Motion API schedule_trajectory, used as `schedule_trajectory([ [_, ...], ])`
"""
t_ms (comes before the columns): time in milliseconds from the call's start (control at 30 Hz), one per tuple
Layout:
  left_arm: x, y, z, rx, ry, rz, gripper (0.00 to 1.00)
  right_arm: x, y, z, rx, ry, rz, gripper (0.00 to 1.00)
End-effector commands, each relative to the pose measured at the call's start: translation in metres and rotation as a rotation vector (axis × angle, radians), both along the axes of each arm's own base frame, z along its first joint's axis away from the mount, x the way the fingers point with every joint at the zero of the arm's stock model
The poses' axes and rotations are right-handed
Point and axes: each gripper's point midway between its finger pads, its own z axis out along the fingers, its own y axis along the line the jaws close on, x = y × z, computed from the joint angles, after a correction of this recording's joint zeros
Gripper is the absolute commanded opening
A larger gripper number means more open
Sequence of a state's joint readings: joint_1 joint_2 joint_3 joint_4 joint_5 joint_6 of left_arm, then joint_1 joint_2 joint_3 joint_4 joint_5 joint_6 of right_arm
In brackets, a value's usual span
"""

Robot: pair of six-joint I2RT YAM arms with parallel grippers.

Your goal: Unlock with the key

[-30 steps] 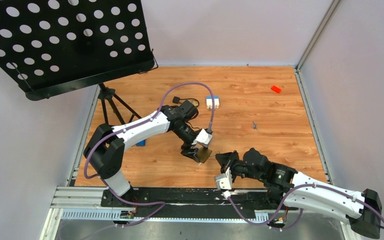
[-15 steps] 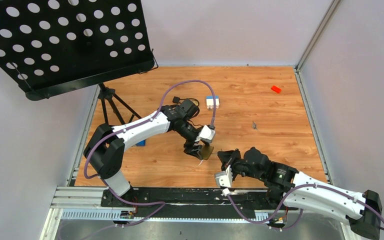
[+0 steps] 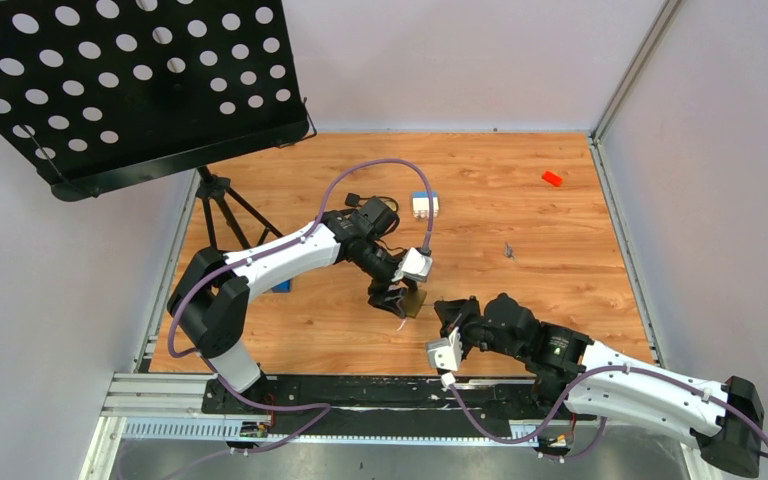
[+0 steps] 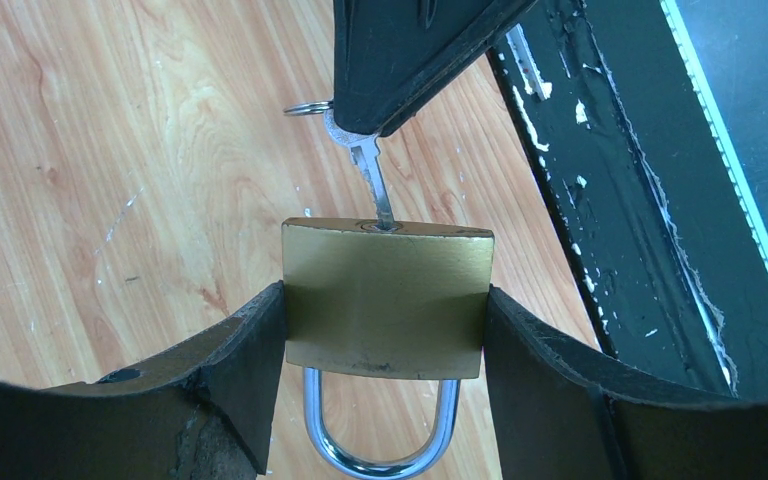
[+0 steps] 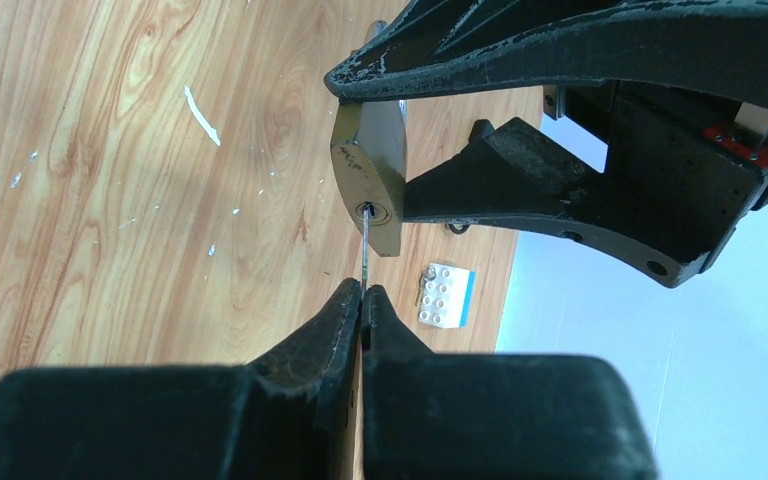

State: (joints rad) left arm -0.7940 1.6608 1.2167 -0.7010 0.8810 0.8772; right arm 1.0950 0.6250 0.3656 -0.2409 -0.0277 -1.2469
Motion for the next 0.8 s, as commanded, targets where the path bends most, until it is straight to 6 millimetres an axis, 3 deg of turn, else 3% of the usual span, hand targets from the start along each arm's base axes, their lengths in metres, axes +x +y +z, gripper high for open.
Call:
schedule_trajectory([
  [0, -0.001, -0.029, 0.047, -0.189, -0.030, -0.043, 0.00, 0.003, 0.011, 0.032, 0.108, -0.021, -0.001, 0.00],
  [767, 0.008, -0.038, 0.051, -0.173, 0.019, 0.015, 0.00, 0.003, 0.010, 0.012, 0.012, -0.133, 0.009, 0.00],
])
